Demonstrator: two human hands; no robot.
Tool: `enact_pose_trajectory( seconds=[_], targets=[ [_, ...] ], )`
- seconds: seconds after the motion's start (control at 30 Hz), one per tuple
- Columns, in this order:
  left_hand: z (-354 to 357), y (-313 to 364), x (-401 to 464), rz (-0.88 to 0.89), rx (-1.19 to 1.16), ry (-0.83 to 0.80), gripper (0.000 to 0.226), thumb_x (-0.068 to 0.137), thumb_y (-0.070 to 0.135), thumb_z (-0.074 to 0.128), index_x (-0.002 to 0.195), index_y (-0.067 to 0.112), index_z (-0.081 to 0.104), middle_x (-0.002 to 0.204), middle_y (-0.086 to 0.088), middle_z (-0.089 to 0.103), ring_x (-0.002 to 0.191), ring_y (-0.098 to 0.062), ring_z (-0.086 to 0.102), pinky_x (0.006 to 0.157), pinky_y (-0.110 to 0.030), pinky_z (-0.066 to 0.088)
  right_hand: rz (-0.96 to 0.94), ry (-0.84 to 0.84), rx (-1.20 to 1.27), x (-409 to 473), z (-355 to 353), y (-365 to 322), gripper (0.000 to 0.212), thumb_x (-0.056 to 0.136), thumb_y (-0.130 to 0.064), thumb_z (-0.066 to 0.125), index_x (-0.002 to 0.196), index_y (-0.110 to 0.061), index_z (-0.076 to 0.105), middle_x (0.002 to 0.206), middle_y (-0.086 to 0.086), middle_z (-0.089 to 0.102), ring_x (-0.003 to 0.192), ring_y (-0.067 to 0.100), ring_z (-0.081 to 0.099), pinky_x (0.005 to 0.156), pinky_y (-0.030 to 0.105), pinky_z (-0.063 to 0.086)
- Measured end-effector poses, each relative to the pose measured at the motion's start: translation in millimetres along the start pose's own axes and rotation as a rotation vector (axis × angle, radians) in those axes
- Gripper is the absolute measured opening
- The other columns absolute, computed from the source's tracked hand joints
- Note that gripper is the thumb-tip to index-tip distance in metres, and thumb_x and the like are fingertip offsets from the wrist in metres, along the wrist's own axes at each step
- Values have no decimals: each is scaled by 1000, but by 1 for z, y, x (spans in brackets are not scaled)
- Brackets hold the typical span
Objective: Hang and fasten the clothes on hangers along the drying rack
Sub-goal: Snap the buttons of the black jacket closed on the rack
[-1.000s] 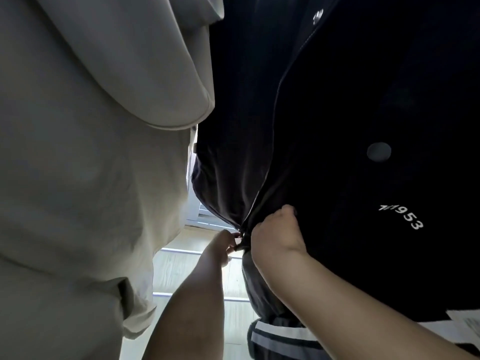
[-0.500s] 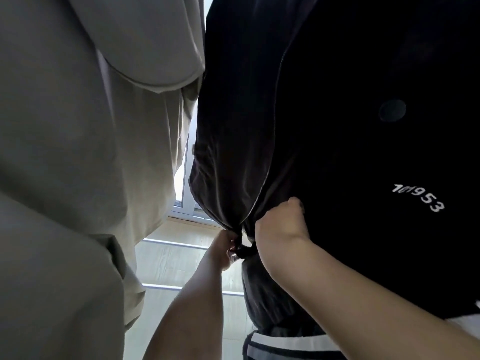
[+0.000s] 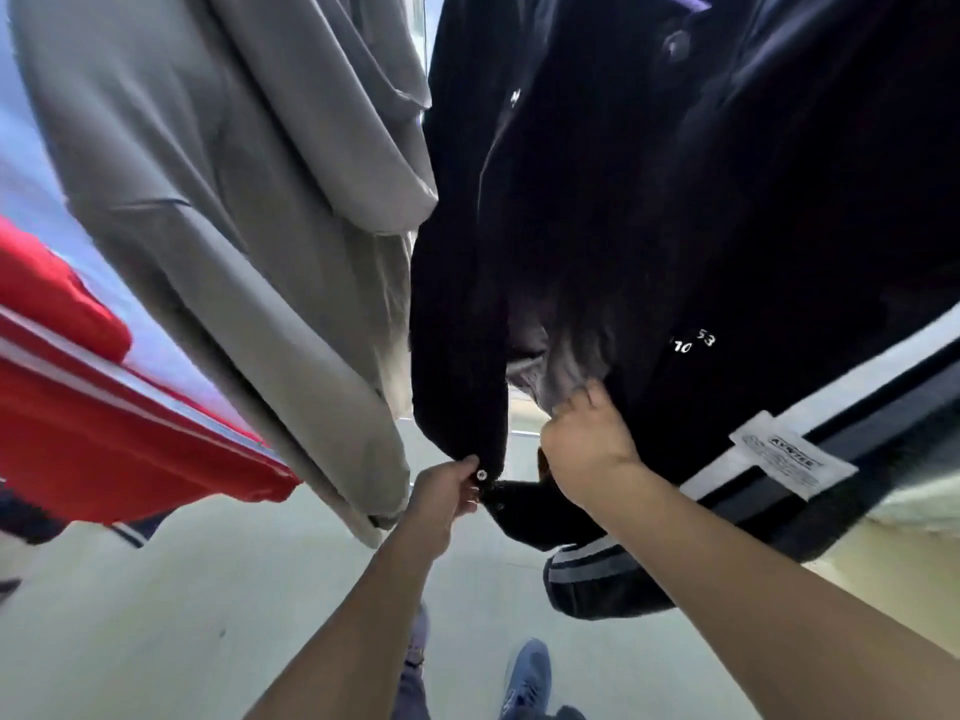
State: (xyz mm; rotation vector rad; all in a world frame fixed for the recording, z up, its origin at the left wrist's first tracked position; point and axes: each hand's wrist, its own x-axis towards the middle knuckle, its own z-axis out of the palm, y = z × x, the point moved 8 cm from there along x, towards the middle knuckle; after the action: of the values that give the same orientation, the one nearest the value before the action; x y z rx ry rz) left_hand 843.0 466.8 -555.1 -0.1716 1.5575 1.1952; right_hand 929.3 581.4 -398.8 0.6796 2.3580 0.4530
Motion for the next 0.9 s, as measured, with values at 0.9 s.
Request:
enact_pose_trajectory(
  seconds=[0.9],
  targets=[
    [-15,26,-22,28,194,-9,24,92,27,70,77,19,54,64,6,53,45,-1,47,54,-24,32,-28,181,580,-10,22,-65,24,96,-26,43,109,-14,59,108,4,63,96,26,61,90,38,36]
  ],
)
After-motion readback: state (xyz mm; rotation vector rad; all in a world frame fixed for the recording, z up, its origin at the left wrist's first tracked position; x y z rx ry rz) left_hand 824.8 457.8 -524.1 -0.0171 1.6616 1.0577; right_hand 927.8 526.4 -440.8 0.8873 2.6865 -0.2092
